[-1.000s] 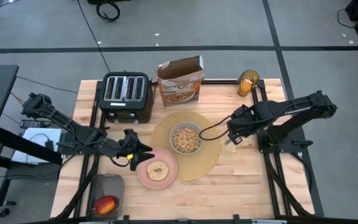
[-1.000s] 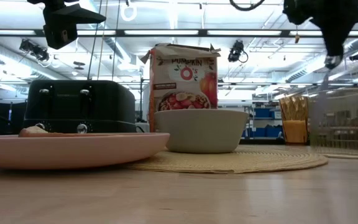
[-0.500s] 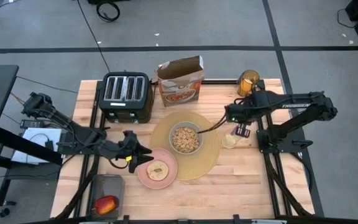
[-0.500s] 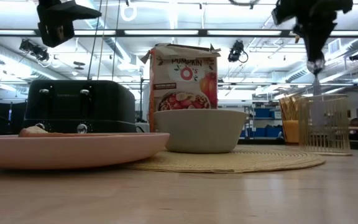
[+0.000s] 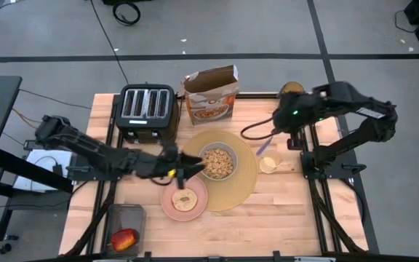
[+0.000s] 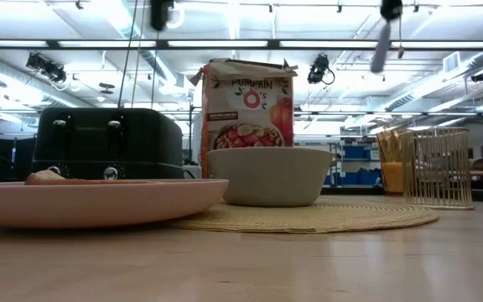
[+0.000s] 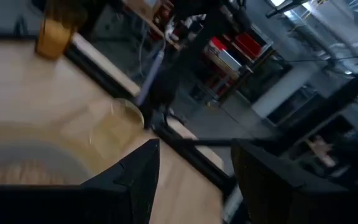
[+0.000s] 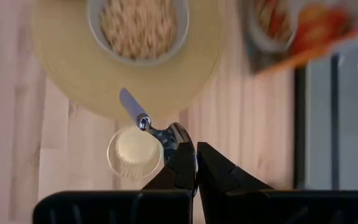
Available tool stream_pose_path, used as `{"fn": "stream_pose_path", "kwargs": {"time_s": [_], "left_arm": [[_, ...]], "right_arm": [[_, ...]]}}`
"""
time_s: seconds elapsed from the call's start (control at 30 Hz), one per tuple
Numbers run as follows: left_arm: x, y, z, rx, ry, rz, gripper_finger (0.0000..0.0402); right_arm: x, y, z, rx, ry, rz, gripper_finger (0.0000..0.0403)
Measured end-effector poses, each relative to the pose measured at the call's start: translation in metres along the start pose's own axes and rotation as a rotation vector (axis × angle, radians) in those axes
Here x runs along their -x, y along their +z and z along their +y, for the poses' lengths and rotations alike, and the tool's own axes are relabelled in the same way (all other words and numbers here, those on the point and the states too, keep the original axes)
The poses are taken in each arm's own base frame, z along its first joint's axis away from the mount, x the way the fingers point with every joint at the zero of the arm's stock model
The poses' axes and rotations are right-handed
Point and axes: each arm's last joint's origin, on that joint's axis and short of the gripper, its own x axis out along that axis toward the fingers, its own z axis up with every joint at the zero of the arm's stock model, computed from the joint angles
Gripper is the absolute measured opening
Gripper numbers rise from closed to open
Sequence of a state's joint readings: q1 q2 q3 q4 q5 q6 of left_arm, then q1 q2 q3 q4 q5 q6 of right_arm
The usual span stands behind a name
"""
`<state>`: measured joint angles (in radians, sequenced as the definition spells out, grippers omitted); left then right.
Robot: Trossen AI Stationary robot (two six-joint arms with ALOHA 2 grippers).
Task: Arrange a breakfast setting
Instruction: Put the purple spoon from the gold pen holder on the brown table mat to the left of the gray bowl
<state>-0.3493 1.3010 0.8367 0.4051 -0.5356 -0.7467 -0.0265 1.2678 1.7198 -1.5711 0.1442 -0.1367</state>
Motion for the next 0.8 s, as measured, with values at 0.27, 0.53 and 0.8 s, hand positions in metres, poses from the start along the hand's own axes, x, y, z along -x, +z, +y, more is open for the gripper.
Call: {"fn": "stream_pose_path", "kwargs": {"time_s": [0.27,0.53,0.8], "left_arm": [[-0.078,0.032,-0.013,-0.079,0.054,0.006,0.0204],[-0.124,0.025,-0.019,-0.178,-0.063,0.113,0.0204],[-0.129,0.032,-0.02,-0.111,-0.182,0.162,0.0204]], "right_arm": [[0.023,0.009,0.005,0.179,0.091,-0.161,0.001],[0.019,0.028,0.029,0.305,0.131,-0.332,0.001],[0.001,0.042,0.06,0.544,0.203,-0.452,0.001]]}}
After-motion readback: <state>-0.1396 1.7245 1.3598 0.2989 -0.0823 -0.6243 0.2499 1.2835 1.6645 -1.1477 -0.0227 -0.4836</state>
